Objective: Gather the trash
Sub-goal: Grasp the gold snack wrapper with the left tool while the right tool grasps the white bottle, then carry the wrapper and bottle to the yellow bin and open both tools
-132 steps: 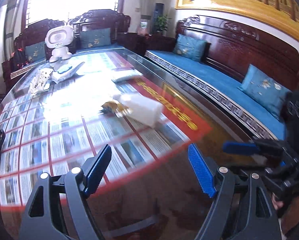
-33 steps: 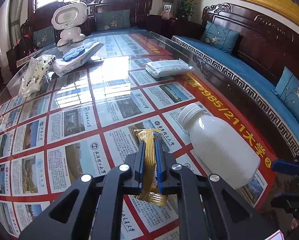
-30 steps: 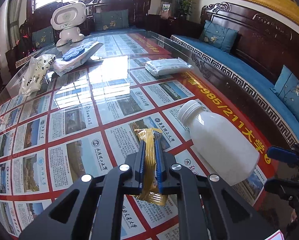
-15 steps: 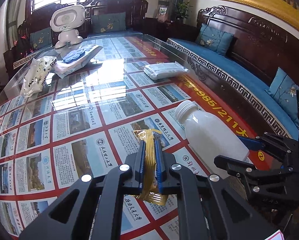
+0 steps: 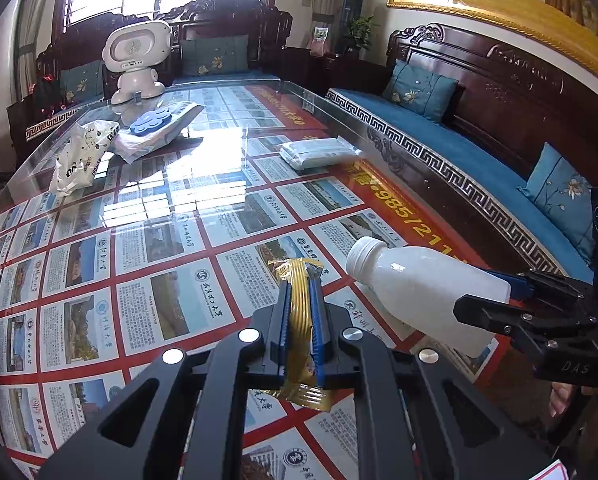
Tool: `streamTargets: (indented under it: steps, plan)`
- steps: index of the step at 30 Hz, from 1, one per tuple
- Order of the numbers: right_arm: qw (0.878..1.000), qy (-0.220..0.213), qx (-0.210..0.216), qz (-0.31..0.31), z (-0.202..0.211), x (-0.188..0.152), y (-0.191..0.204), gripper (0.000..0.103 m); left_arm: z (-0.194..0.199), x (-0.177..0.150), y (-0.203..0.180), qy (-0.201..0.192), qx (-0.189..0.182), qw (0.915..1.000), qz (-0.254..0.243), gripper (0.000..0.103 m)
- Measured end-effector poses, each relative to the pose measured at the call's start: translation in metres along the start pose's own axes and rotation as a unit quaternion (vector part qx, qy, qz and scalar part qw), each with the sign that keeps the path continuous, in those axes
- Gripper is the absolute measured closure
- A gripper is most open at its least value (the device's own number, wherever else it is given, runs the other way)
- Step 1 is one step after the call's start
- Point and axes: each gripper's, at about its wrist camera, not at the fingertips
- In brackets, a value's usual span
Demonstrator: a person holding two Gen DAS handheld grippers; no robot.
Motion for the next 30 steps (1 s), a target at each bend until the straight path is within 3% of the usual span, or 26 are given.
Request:
streamTargets:
  steps: [8, 16, 23, 30]
  plan:
    - [0.997, 0.000, 0.072, -0.038, 0.053, -0.019, 0.007, 0.054, 0.061, -0.013, -0.023, -0.025, -0.003, 0.9993, -0.026, 0.093]
    - [0.995, -0.017, 0.092, -0.020, 0.125, -0.056, 0.032, 0.054, 0.125, -0.054, -0.067, -0.025, -0.019, 0.9977, -0.060, 0.093]
    - [0.994, -0.027, 0.102, -0.009, 0.187, -0.113, 0.045, 0.054, 0.173, -0.107, -0.102, -0.019, -0.045, 0.9962, -0.072, 0.093]
    - [0.995, -0.007, 0.101, -0.009, 0.229, -0.186, 0.046, 0.054, 0.210, -0.172, -0.136, -0.001, -0.063, 0.9947, -0.081, 0.093]
Point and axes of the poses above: each gripper's, at about its wrist camera, not at the fingertips, and z roughly against the way its jaws point, y to its left, x to its top, and after that the axes turned 6 degrees about -z, right-handed
